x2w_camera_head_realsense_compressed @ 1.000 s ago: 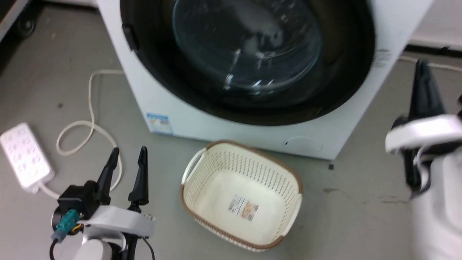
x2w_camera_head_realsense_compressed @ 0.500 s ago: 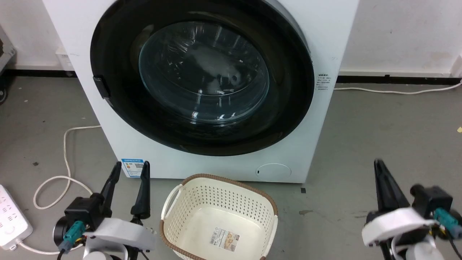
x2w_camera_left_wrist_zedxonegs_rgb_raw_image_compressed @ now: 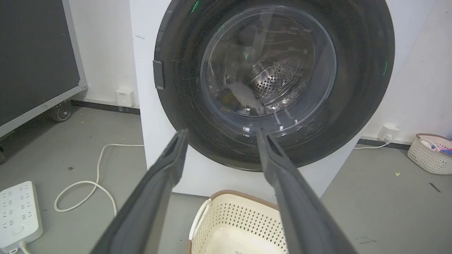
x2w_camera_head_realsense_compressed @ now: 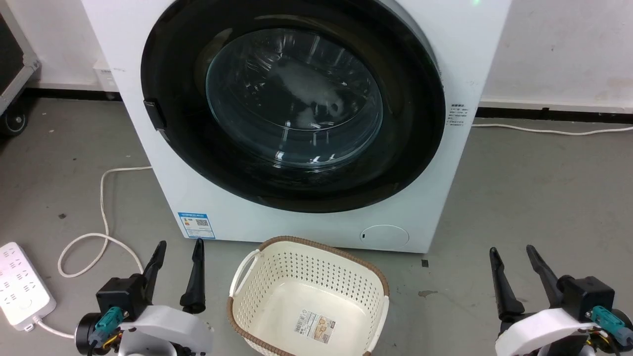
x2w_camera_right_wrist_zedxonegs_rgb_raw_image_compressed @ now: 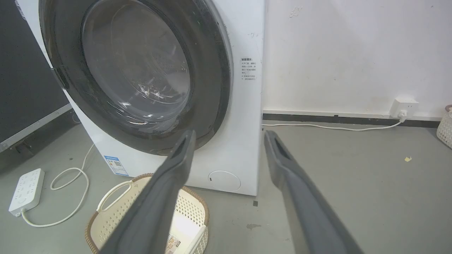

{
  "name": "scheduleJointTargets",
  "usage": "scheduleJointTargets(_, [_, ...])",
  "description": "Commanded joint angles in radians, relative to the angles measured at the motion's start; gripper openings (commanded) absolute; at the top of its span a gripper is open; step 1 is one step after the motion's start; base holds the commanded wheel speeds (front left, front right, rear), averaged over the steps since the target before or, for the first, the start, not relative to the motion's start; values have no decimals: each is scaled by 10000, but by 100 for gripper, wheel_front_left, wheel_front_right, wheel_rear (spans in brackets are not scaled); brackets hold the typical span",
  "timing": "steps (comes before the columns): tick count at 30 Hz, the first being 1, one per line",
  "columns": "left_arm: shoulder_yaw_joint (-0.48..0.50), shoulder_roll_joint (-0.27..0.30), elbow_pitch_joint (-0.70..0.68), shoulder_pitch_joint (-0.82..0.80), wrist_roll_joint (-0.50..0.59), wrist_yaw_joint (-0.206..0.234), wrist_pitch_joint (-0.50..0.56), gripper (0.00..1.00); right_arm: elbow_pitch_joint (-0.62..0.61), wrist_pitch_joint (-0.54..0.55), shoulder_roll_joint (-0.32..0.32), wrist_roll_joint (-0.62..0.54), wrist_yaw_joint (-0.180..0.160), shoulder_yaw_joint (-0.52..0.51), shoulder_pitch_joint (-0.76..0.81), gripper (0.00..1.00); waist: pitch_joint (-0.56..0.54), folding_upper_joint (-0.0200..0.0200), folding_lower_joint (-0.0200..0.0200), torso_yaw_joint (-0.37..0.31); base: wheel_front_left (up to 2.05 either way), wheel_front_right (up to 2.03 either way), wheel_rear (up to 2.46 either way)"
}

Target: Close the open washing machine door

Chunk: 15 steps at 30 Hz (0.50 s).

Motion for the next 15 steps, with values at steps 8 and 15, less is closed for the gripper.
scheduleJointTargets(8, [-76, 11, 176, -108, -203, 31, 239, 100, -16, 62, 8, 198, -7, 2, 35, 100, 59, -1, 0, 74, 0, 0, 0])
scheduleJointTargets(15, [-101, 59, 203, -209, -215, 70, 200, 100, 85, -5, 8, 268, -7, 58, -39, 100, 83, -1, 0, 73, 0, 0, 0])
